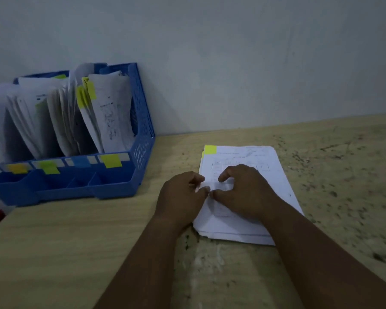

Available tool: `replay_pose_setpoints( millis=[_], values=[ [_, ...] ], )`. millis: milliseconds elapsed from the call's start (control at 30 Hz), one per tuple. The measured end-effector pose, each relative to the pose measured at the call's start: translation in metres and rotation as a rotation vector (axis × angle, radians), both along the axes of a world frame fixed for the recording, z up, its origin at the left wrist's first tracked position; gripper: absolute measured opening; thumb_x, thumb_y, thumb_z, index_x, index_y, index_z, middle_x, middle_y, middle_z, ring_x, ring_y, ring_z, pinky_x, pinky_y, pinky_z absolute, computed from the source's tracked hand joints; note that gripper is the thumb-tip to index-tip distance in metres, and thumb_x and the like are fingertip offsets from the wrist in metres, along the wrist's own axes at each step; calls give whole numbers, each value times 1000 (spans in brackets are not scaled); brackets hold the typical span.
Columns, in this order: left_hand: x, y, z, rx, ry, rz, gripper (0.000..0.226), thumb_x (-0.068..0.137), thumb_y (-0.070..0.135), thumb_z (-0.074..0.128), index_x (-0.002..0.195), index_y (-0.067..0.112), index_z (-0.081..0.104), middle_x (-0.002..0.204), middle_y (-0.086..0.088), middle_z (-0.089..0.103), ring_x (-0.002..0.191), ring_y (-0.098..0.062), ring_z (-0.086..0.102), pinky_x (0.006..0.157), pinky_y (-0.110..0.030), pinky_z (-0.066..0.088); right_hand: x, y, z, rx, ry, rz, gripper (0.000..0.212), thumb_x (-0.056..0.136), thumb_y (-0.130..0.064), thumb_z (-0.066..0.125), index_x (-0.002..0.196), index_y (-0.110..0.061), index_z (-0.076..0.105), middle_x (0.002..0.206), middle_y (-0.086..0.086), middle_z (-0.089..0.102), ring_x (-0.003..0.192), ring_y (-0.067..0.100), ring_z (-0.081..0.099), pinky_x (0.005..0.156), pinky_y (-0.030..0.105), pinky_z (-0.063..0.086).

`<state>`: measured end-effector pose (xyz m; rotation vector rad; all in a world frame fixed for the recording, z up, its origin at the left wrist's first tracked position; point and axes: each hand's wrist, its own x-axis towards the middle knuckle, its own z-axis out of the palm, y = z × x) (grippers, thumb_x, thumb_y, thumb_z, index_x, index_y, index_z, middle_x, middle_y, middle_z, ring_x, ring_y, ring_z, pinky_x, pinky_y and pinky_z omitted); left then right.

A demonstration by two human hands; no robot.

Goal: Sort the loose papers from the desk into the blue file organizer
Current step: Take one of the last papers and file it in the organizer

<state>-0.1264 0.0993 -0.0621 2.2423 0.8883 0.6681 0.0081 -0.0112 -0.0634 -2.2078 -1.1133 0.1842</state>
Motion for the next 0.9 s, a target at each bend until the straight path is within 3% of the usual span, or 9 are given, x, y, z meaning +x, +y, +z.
replay_pose_setpoints(
  millis=[133, 200, 333, 500, 633, 700, 900],
  values=[
    [1, 9, -3, -72, -64, 27, 20, 85, 26, 79, 103, 33, 73, 98, 19, 70, 84, 9, 63, 64, -2, 41, -2, -2, 7, -32, 23, 23, 62, 49, -80, 64, 96, -41, 60, 113, -12, 57, 115, 18, 49, 99, 46, 45],
    [2, 11, -4, -61, -63, 26, 17, 85, 27, 78, 100, 34, 74, 95, 20, 70, 85, 9, 63, 67, -6, 41, -5, -4, 12, -108, 11, 60, 72, 48, -80, 72, 108, -42, 59, 118, -12, 54, 119, 16, 45, 100, 44, 43],
    [3, 14, -4, -39, -52, 33, 13, 85, 34, 76, 98, 36, 74, 93, 22, 71, 87, 9, 63, 73, -16, 46, -16, -9, 22, -236, -58, 168, 97, 40, -88, 72, 126, -46, 51, 129, -14, 47, 124, 15, 40, 103, 42, 38],
    [3, 16, -5, -61, -47, 29, 13, 85, 34, 76, 97, 37, 74, 93, 22, 71, 86, 7, 65, 76, -20, 51, -21, -13, 25, -363, -71, 293, 118, 34, -89, 72, 139, -52, 34, 150, -11, 31, 143, 18, 21, 118, 53, 14],
    [2, 17, -5, -49, -46, 21, 13, 85, 36, 76, 98, 38, 74, 94, 22, 71, 86, 6, 65, 80, -24, 54, -20, -18, 32, -463, -51, 345, 123, 47, -78, 82, 151, -48, 22, 165, -8, 6, 152, 19, -1, 121, 56, 0],
    [2, 18, -6, -49, -50, 13, 13, 85, 36, 76, 98, 38, 74, 94, 21, 71, 86, 5, 65, 80, -26, 55, -22, -19, 34, -466, -59, 345, 120, 51, -74, 82, 152, -45, 23, 164, -8, 9, 152, 21, 1, 121, 58, 2],
    [1, 17, -5, -41, -80, 15, 10, 86, 35, 75, 95, 35, 76, 91, 19, 72, 83, 5, 65, 78, -25, 54, -28, -18, 39, -414, -96, 369, 91, 58, -66, 78, 137, -34, 45, 133, -10, 44, 128, 18, 37, 110, 54, 28]
  ],
)
